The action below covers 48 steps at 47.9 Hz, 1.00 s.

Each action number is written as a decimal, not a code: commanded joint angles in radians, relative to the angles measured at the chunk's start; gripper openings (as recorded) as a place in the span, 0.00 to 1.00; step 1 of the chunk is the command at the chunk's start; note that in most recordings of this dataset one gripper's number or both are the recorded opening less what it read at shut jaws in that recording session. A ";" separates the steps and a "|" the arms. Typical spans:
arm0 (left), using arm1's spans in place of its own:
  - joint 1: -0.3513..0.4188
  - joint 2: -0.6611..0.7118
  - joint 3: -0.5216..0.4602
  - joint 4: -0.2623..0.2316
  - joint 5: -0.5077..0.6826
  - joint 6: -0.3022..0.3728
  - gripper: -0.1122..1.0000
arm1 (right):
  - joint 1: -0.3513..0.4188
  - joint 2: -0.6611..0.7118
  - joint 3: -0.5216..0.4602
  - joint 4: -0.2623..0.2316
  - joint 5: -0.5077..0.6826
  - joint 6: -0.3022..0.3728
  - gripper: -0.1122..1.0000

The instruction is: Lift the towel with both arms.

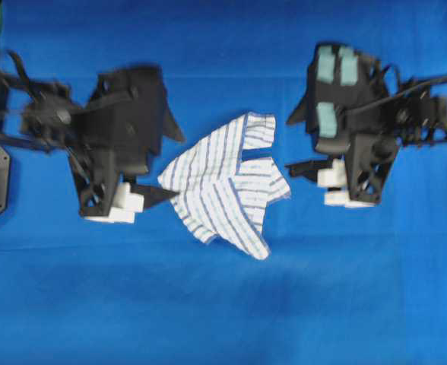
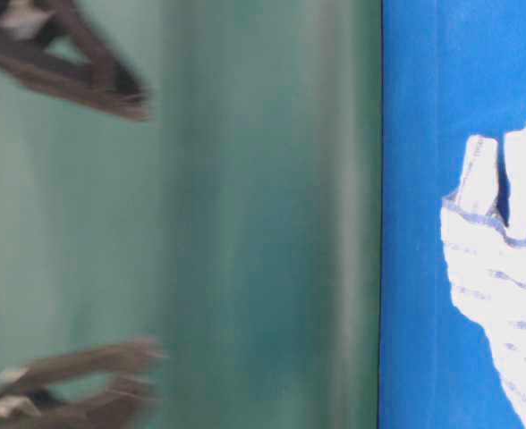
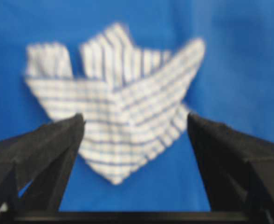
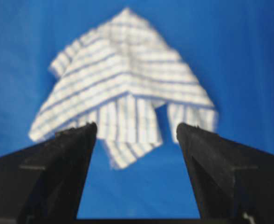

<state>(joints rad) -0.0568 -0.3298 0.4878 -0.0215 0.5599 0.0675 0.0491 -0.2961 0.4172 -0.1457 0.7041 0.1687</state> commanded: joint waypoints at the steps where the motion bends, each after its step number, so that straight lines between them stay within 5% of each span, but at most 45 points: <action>1: -0.014 0.005 0.064 -0.002 -0.098 0.002 0.87 | 0.014 0.008 0.048 0.005 -0.081 0.017 0.71; 14: -0.064 0.103 0.192 -0.005 -0.295 -0.031 0.86 | 0.064 0.124 0.137 0.015 -0.247 0.061 0.71; 48: -0.104 0.485 0.199 -0.005 -0.554 -0.064 0.87 | 0.126 0.465 0.138 0.048 -0.518 0.078 0.71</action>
<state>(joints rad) -0.1595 0.1549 0.6934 -0.0245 0.0261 0.0046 0.1718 0.1703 0.5645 -0.1043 0.2117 0.2439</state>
